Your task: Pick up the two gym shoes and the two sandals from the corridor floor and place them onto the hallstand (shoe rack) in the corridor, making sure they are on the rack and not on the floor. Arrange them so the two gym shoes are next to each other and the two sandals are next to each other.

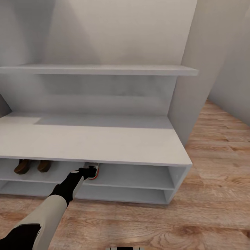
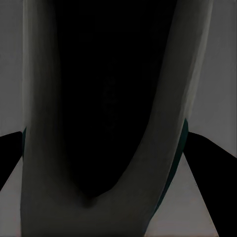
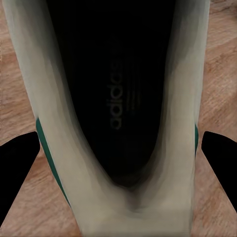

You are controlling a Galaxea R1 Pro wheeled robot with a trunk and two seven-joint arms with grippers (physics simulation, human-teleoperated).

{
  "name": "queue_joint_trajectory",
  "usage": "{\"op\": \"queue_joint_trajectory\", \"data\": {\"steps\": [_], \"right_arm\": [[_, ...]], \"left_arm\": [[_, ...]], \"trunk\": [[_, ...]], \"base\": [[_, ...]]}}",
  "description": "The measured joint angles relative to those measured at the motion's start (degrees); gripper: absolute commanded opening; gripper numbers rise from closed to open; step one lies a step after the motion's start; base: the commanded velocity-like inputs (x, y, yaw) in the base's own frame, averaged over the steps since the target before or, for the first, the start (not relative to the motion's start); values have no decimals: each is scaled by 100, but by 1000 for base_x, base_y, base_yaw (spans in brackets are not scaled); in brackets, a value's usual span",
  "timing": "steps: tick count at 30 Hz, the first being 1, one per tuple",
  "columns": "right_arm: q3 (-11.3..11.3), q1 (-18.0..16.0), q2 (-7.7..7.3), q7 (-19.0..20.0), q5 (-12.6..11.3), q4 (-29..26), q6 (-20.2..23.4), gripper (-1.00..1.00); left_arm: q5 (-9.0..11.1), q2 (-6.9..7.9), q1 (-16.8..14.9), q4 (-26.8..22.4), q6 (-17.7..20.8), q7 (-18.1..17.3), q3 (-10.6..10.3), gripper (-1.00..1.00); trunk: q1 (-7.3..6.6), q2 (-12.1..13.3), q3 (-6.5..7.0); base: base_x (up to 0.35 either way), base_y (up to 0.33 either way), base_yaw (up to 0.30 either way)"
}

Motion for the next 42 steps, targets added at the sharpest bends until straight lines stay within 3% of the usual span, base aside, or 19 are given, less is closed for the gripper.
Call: {"op": "queue_joint_trajectory", "data": {"steps": [8,9,11,25,30,42], "right_arm": [[0,0,0,0,0,1,0,-100],[0,0,0,-1,0,1,0,-100],[1,0,0,-1,0,1,0,-100],[0,0,0,0,0,2,0,-100],[2,0,0,0,0,3,-1,-100],[1,0,0,-1,0,4,-1,-100]], "left_arm": [[60,12,-6,3,2,-10,-6,-100],[52,10,-7,3,3,-9,-5,100],[31,10,-3,262,5,-13,2,100],[35,32,34,133,-15,-8,6,100],[35,34,54,-250,0,-18,-4,100],[35,34,54,-370,9,-20,-3,100]], "trunk": [[1,0,0],[1,0,0],[3,1,-1],[3,2,-1],[6,2,-1],[6,2,-1]], "base": [[41,0,0],[4,0,0],[2,0,0],[-7,0,0],[-249,76,0],[-309,100,0]]}}
